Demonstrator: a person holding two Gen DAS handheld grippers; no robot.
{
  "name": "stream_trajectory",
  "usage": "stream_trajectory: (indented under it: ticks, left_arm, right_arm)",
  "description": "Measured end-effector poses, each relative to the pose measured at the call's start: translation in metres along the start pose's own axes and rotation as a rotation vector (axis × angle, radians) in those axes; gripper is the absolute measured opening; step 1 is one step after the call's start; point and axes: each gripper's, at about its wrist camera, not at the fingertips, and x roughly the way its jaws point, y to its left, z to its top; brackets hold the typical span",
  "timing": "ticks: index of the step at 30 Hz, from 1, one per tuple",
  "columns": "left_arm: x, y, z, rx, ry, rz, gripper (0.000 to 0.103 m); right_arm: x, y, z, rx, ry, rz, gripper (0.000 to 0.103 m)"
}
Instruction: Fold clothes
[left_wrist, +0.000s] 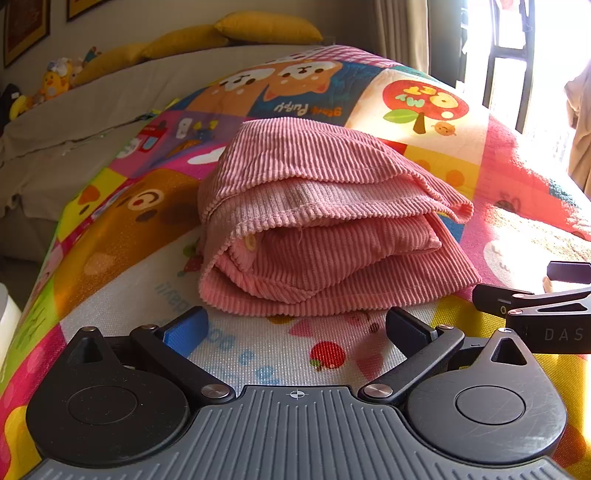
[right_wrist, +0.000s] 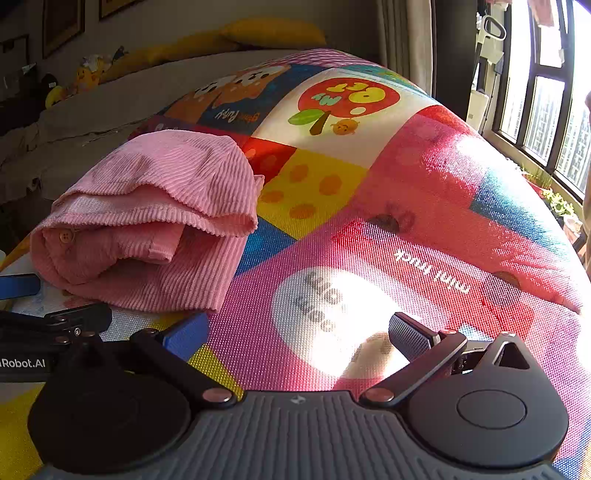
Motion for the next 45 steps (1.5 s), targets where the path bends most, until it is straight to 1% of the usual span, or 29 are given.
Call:
stream_trajectory:
  ticks: [4, 8, 15, 20, 30, 37, 42, 45]
  left_arm:
    - [0.001, 0.000, 0.001, -0.002, 0.001, 0.001, 0.103]
    - [-0.004, -0.002, -0.004, -0.021, 0.002, 0.027, 0.103]
    - [-0.033, -0.013, -0.029, -0.050, 0.001, 0.065, 0.103]
    - [-0.045, -0.023, -0.037, -0.063, 0.001, 0.083, 0.103]
    - [-0.045, -0.026, -0.035, -0.037, 0.000, 0.053, 0.103]
    - [-0.034, -0.020, -0.025, -0.038, 0.001, 0.045, 0.103]
    - [-0.026, -0.006, -0.019, -0.039, 0.001, 0.042, 0.103]
    - [-0.020, -0.005, -0.017, -0.038, 0.001, 0.043, 0.103]
  right_arm:
    - [0.001, 0.000, 0.000, -0.003, 0.000, 0.002, 0.103]
    - [0.000, -0.002, -0.001, -0.019, 0.001, 0.022, 0.103]
    - [-0.025, -0.008, -0.021, -0.050, 0.001, 0.063, 0.103]
    - [-0.035, -0.012, -0.027, -0.062, 0.001, 0.080, 0.103]
    - [-0.044, -0.013, -0.031, -0.035, 0.000, 0.050, 0.103]
    - [-0.035, -0.010, -0.020, -0.031, 0.001, 0.045, 0.103]
    - [-0.032, -0.006, -0.022, -0.032, 0.001, 0.045, 0.103]
    - [-0.031, -0.007, -0.021, -0.031, 0.001, 0.045, 0.103]
